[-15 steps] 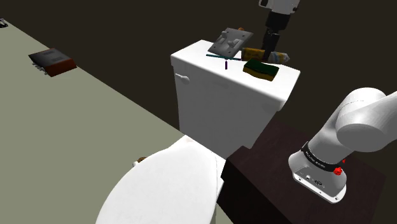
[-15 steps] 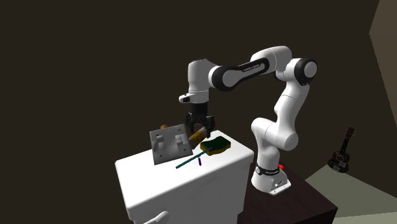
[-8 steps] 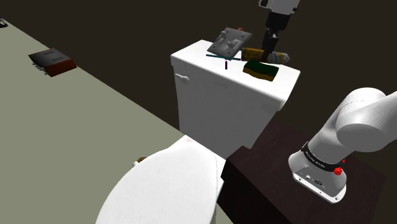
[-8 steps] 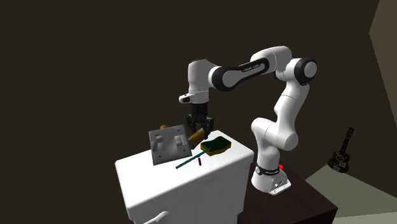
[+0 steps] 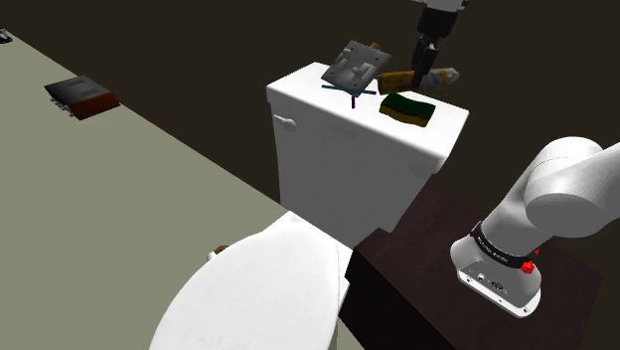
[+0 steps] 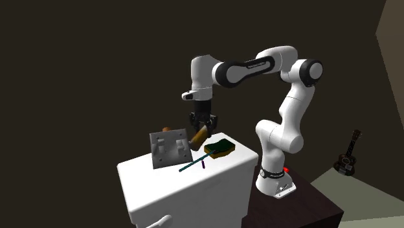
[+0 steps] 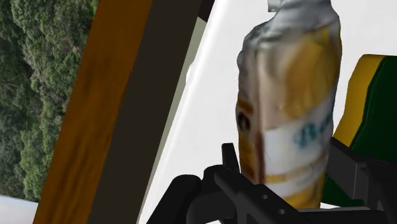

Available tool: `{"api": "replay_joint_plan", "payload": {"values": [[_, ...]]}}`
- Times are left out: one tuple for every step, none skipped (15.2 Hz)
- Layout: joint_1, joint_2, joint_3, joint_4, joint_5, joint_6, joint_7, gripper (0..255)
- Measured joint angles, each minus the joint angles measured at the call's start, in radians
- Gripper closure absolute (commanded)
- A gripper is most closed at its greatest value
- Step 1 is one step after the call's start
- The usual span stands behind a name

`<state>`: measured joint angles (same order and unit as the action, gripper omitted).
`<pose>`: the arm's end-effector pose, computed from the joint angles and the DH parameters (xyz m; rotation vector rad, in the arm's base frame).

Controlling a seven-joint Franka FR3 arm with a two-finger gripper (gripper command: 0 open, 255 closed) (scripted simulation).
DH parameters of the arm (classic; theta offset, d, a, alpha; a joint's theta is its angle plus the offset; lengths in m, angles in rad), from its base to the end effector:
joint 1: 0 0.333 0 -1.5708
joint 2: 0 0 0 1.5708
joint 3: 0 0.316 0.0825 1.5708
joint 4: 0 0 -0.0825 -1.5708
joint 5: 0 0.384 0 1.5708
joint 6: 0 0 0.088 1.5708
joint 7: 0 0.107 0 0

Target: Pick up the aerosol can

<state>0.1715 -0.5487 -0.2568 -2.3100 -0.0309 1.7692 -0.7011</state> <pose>0.3883 -0.0494 0.5398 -2.8798 -0.9845 -0.0482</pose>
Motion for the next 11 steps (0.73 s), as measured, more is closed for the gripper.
{"api": "replay_joint_plan", "payload": {"values": [[0.0, -0.003, 0.001, 0.01, 0.0, -0.014, 0.001, 255], [0.001, -0.002, 0.003, 0.024, 0.001, -0.026, 0.003, 255], [0.001, -0.001, 0.003, 0.037, 0.002, -0.038, 0.003, 255], [0.002, -0.002, 0.004, 0.05, 0.002, -0.051, 0.004, 255], [0.003, -0.002, 0.007, 0.066, 0.003, -0.067, 0.006, 255], [0.003, -0.002, 0.008, 0.078, 0.004, -0.08, 0.007, 255], [0.004, 0.003, 0.008, 0.097, 0.005, -0.093, 0.007, 255], [0.005, 0.005, 0.009, 0.111, 0.006, -0.105, 0.008, 255], [0.006, 0.011, 0.008, 0.128, 0.007, -0.117, 0.007, 255], [0.006, 0.015, 0.008, 0.143, 0.008, -0.128, 0.007, 255], [0.007, 0.012, 0.01, 0.15, 0.008, -0.138, 0.009, 255]]}}
